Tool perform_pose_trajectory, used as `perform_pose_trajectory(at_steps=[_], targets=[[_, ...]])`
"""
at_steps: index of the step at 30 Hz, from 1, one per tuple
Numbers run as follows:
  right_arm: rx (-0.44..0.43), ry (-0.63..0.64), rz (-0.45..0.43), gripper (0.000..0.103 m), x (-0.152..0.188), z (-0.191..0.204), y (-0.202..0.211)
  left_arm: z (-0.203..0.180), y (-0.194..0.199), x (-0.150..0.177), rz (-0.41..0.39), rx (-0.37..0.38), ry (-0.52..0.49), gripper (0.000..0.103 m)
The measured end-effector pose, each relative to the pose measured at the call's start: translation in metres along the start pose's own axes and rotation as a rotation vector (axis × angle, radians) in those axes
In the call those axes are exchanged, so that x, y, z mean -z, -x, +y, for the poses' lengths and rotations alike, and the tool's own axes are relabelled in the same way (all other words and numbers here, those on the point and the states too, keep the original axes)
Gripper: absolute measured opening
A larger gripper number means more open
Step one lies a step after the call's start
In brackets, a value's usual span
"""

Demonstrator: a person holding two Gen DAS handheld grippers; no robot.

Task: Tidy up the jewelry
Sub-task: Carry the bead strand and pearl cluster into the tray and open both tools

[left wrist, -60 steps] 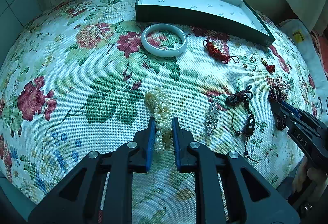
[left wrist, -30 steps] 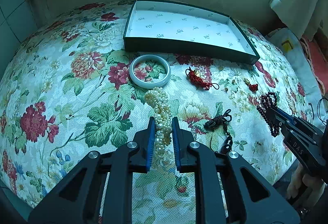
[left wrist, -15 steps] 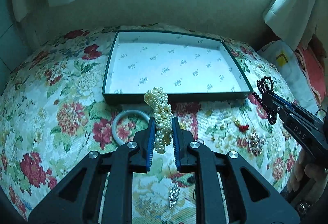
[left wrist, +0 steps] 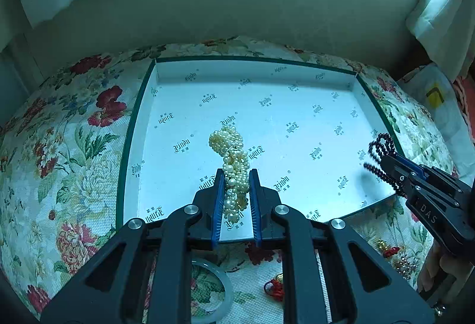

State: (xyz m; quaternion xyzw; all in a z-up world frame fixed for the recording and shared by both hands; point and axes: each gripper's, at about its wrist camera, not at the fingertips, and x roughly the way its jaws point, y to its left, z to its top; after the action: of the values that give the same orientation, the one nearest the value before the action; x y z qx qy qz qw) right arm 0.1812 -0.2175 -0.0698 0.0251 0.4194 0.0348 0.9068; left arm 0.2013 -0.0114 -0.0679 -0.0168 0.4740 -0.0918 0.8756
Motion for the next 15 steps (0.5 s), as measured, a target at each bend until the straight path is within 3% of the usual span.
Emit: perform_pose_trajectory(at_steps=[8, 10, 12, 15], targets=[[0.0, 0.0, 0.016, 0.012, 0.004, -0.004, -0.011, 0.006, -0.02, 0.007, 0.038, -0.024, 0.0, 0.017], [-0.004, -0.003, 0.021, 0.016, 0.004, -0.005, -0.014, 0.007, -0.022, 0.008, 0.038, -0.029, 0.002, 0.023], [-0.009, -0.019, 0.026, 0.038, 0.004, -0.007, -0.016, 0.007, -0.023, 0.008, 0.037, -0.032, 0.007, 0.041], [-0.015, -0.042, 0.03, 0.046, 0.005, -0.011, -0.016, 0.008, -0.025, 0.007, 0.042, -0.03, 0.013, 0.047]])
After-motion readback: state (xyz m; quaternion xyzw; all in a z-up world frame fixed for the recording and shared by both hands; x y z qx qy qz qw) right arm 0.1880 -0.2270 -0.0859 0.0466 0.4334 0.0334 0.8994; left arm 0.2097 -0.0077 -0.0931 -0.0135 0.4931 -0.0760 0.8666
